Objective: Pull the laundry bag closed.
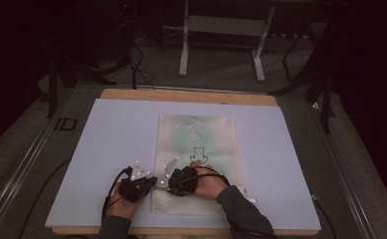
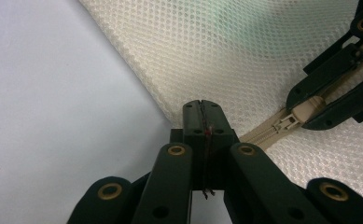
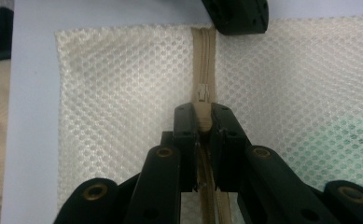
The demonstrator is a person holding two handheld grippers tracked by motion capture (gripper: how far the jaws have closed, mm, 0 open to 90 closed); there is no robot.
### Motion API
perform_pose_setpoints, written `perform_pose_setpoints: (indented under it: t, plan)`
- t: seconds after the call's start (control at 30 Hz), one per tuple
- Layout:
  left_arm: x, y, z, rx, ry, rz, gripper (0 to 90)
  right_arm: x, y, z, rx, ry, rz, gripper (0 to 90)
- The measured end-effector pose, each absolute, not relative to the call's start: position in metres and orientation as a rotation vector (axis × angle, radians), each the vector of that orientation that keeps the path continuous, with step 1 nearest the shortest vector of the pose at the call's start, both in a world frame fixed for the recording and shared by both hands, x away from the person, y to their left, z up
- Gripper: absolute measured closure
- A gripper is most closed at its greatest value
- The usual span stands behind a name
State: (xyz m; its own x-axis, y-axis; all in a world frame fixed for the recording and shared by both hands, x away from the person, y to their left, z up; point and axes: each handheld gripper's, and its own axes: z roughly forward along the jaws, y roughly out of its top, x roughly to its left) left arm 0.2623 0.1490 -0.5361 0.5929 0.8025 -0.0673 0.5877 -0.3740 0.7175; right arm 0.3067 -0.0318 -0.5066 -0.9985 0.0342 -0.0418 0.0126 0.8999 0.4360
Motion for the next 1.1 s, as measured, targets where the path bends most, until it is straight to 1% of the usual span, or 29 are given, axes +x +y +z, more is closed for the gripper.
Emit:
perform_pose_setpoints:
  t: [0.5,1.1]
  plan:
    - [0.262,0.149,-0.536,2.101,1.105,0.378,89.4,0.304,-0.039,-0.502,-0.011,3.011,0.591,82.2]
    - [0.263,0.15,-0.536,2.097,1.11,0.37,89.4,0.302,-0.05,-0.501,-0.029,3.007,0.55,82.2]
